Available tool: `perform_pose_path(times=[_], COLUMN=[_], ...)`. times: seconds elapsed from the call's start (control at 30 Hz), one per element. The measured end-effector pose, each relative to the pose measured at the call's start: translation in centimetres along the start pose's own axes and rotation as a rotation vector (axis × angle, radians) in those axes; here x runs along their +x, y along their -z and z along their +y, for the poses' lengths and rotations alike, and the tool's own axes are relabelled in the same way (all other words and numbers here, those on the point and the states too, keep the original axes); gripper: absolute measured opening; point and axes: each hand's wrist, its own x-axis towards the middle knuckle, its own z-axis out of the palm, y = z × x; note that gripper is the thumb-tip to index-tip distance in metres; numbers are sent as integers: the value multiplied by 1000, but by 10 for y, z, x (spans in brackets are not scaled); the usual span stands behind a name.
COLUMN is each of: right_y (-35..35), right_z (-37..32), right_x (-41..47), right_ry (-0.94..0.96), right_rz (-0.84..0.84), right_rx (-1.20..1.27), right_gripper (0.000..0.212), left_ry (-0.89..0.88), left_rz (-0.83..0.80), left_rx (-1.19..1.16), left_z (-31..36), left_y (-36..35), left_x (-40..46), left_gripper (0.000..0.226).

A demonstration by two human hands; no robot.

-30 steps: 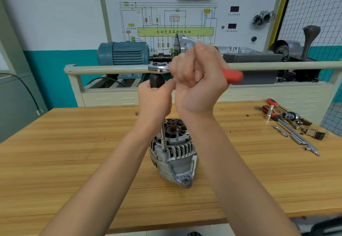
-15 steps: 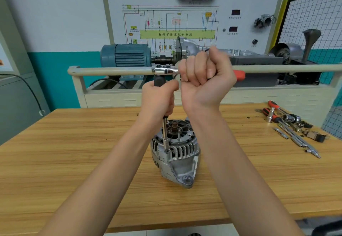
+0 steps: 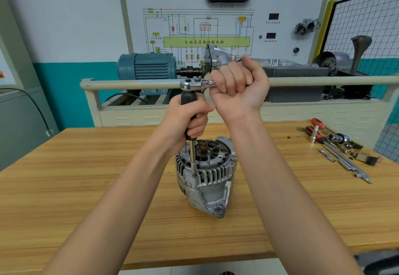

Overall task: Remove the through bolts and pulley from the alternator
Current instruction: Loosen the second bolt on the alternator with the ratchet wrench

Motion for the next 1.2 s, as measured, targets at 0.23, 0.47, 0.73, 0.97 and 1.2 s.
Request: perform_pose_path(times=[0.23,0.47,0.73,0.97,1.2], right_y=[-4,-8,2,-3,-11], right_z=[27,39,0,21,37], right_x=[-18,-27,3,-15,-23], right_ry=[434,635,7,359,520], right_rz=[-176,-216,-4,-143,-173], right_rx=[-558,-818,-15,-457,-640], right_gripper=[48,41,55,54,47], left_ry=[-43,-133,60,-27,-70], left_rz=[455,542,-30,501,478], left_rx=[181,267,12,153,165], left_z=[-8,-13,-1,-12,-12], left_y=[-11,-15,5,-13,-10], left_x=[11,12,2,12,7], left_gripper=[41,36,37,43,40])
